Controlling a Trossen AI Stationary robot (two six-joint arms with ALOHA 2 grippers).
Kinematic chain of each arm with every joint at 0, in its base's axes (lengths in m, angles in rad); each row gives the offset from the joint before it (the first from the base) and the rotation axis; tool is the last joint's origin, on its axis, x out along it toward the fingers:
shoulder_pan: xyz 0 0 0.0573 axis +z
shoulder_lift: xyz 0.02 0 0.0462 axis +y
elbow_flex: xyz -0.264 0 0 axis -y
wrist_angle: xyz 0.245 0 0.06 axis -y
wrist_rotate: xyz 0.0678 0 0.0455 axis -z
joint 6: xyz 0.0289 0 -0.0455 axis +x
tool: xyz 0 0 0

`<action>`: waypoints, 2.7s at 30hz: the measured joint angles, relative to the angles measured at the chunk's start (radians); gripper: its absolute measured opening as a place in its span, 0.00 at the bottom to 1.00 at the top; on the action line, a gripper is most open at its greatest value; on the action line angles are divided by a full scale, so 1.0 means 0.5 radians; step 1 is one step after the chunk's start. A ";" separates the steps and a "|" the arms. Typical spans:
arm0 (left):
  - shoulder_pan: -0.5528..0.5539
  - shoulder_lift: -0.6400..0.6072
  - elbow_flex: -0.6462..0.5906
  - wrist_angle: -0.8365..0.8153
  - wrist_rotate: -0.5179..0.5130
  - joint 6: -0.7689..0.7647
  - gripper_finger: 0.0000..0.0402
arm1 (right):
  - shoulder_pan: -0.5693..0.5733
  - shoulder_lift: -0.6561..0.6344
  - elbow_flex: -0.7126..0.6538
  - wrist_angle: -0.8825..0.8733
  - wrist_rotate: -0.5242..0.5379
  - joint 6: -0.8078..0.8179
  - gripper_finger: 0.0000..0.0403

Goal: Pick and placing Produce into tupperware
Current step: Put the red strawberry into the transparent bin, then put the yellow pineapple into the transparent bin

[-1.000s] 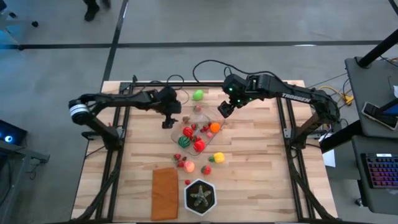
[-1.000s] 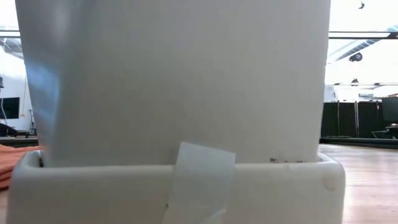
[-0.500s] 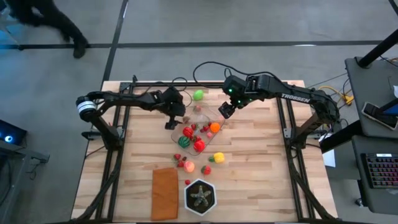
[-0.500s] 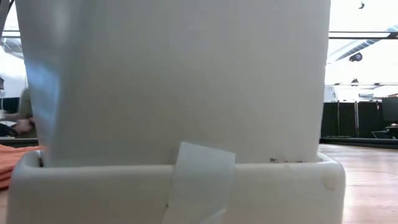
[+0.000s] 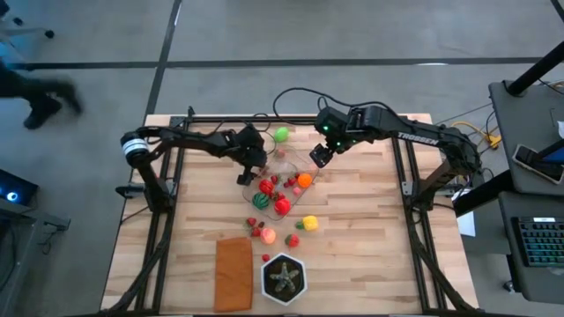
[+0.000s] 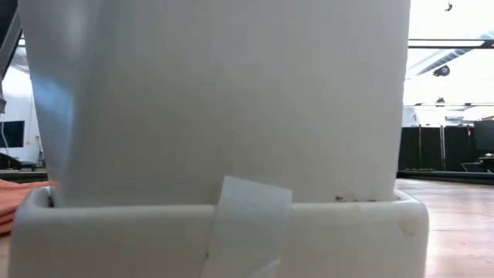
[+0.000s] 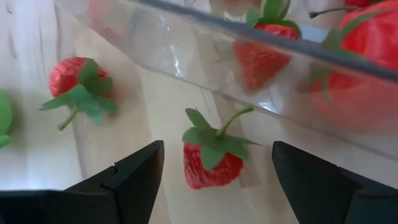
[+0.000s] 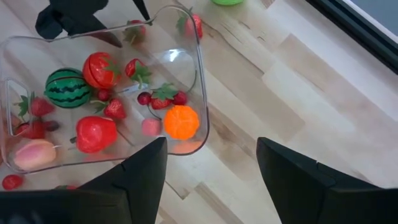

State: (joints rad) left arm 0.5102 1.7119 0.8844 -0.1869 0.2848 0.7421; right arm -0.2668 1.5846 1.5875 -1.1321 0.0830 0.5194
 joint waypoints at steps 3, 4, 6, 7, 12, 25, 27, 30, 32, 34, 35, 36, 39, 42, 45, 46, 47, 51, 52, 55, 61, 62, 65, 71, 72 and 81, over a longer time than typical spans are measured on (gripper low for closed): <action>0.000 0.051 0.016 -0.019 0.011 -0.004 0.69 | 0.000 0.004 -0.004 -0.001 0.000 0.000 0.59; 0.001 0.056 0.019 -0.022 0.012 -0.004 0.67 | 0.000 0.004 -0.004 -0.002 0.000 0.000 0.59; 0.000 0.059 0.020 -0.030 0.017 -0.005 0.63 | 0.000 0.004 -0.004 -0.001 0.000 0.002 0.59; -0.001 0.056 0.019 -0.034 0.019 -0.005 0.60 | 0.000 0.004 -0.005 -0.002 0.000 0.006 0.59; -0.001 0.035 0.022 -0.024 -0.011 0.000 0.44 | 0.000 0.004 -0.008 -0.001 0.000 0.006 0.59; -0.002 0.009 0.025 -0.024 -0.183 -0.110 0.30 | 0.000 0.004 -0.016 0.000 0.047 -0.001 0.59; 0.001 -0.020 0.024 -0.058 -0.326 -0.111 0.30 | 0.000 0.004 -0.016 0.001 0.047 -0.009 0.59; 0.003 -0.105 0.024 -0.239 -0.485 -0.111 0.30 | 0.000 0.004 -0.016 0.001 0.047 -0.019 0.59; 0.002 -0.205 0.022 -0.328 -0.499 -0.122 0.30 | 0.000 0.004 -0.016 0.005 0.047 -0.041 0.59; 0.001 -0.337 0.018 -0.391 -0.493 -0.206 0.30 | -0.002 0.003 -0.016 0.011 0.048 -0.047 0.59; 0.001 -0.403 0.018 -0.400 -0.488 -0.251 0.30 | -0.002 0.003 -0.016 0.014 0.049 -0.049 0.59; -0.001 -0.468 0.017 -0.400 -0.482 -0.286 0.30 | -0.002 0.003 -0.016 0.015 0.050 -0.059 0.59; -0.034 -0.668 0.016 -0.345 -0.342 -0.326 0.30 | -0.002 0.003 -0.019 0.021 0.051 -0.085 0.59; -0.127 -0.804 0.016 -0.254 -0.159 -0.327 0.30 | -0.002 0.003 -0.027 0.026 0.052 -0.105 0.59; -0.246 -0.849 0.031 -0.207 -0.096 -0.328 0.30 | -0.002 0.003 -0.035 0.028 0.051 -0.105 0.59; -0.285 -0.847 0.035 -0.205 -0.093 -0.328 0.30 | -0.001 0.002 -0.038 0.027 0.051 -0.105 0.59; -0.319 -0.827 0.037 -0.205 -0.092 -0.328 0.30 | -0.001 0.003 -0.040 0.027 0.050 -0.105 0.59; -0.359 -0.717 0.037 -0.190 0.024 -0.483 0.30 | -0.001 0.002 -0.042 0.026 0.047 -0.102 0.59; -0.356 -0.695 0.037 -0.179 0.069 -0.535 0.31 | -0.001 0.002 -0.042 0.025 0.047 -0.101 0.59; -0.356 -0.639 0.037 -0.161 0.144 -0.651 0.35 | 0.001 0.002 -0.043 0.014 0.041 -0.092 0.59; -0.356 -0.625 0.037 -0.165 0.204 -0.742 0.55 | 0.002 0.002 -0.059 -0.004 0.025 -0.045 0.60; -0.356 -0.628 0.037 -0.168 0.204 -0.742 0.59 | 0.002 0.002 -0.064 -0.009 0.024 -0.044 0.61; -0.356 -0.648 0.037 -0.167 0.208 -0.741 0.68 | 0.002 0.001 -0.088 -0.034 0.005 -0.044 0.61; -0.356 -0.740 0.014 -0.277 0.122 -0.745 0.74 | 0.113 0.001 -0.152 -0.227 -0.119 -0.139 0.60; -0.356 -0.758 0.013 -0.306 0.081 -0.753 0.74 | 0.159 0.000 -0.173 -0.250 -0.104 -0.183 0.60; -0.356 -0.898 -0.058 -0.408 -0.116 -0.898 0.74 | 0.721 -0.223 -0.622 0.116 0.344 -0.295 0.56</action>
State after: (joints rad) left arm 0.3321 1.2628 0.8555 -0.3909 0.2268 0.2932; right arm 0.0935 1.4732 1.2764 -1.0742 0.2552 0.3718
